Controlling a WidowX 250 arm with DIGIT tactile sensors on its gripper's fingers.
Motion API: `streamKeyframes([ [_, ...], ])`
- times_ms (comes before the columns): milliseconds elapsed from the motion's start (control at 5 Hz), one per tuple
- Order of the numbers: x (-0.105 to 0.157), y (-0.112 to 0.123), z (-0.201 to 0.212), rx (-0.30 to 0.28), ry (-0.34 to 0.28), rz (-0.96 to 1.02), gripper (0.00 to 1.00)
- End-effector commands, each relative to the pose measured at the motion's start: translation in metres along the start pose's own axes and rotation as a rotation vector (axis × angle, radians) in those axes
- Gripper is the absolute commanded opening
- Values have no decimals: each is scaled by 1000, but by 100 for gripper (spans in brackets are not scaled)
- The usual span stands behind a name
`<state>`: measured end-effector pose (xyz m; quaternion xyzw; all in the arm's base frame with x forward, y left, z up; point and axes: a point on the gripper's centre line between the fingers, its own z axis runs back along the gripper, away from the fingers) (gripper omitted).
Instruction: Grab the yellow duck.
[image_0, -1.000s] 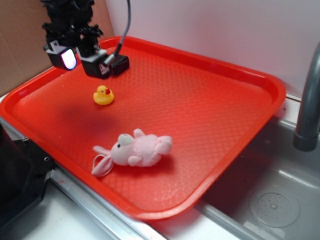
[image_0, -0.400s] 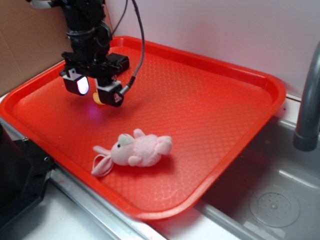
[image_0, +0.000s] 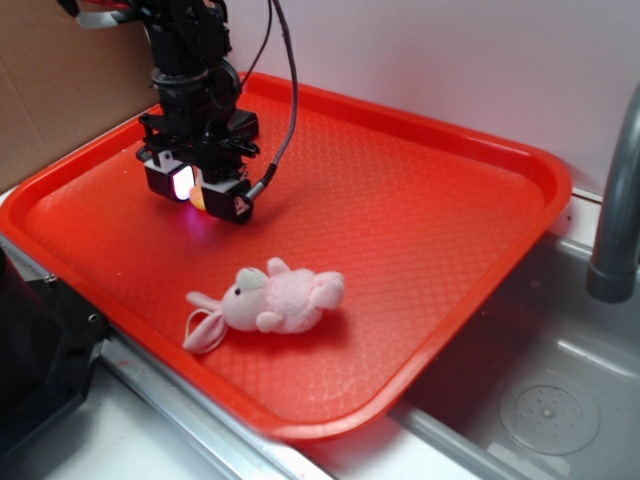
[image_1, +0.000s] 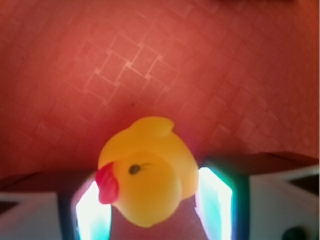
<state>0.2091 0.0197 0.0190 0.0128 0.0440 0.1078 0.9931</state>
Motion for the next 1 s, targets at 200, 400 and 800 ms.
streamKeyframes([
  [200,-3,-2,94,8,-150,83,0],
  [400,-12,-9,144,-92,-176,77,0],
  [800,-10,0,176,-103,-170,33,0],
])
